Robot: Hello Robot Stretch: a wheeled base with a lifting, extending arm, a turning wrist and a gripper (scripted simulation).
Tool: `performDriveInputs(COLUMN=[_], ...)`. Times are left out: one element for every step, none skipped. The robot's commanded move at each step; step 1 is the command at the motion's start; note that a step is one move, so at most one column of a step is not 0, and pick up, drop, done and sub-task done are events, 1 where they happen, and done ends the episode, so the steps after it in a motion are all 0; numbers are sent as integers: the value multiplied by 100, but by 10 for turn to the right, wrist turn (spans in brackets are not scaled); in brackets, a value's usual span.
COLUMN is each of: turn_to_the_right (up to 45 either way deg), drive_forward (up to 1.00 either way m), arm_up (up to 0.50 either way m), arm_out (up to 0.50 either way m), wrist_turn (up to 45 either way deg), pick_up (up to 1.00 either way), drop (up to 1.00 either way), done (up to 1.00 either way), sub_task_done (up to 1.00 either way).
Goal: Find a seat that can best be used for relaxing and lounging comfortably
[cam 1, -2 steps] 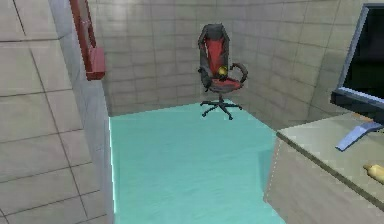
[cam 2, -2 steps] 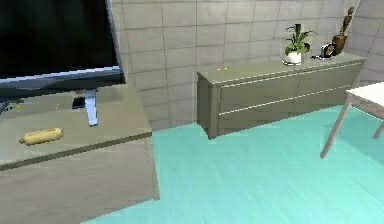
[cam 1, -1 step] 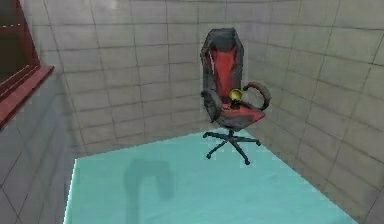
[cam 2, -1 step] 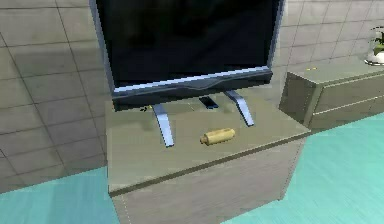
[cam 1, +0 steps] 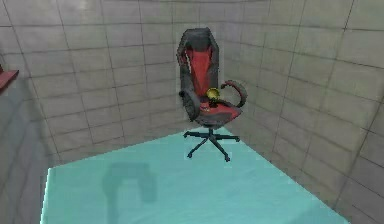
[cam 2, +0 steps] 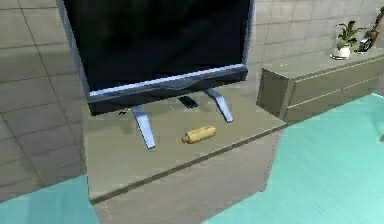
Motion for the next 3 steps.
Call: performDriveInputs(turn_to_the_right=[0,0,0], drive_forward=[45,45,0], arm_up=[0,0,0], arm_out=[0,0,0], wrist_turn=[0,0,0], pick_up=[0,0,0], drop=[0,0,0], done=[0,0,100], sub_task_done=[0,0,0])
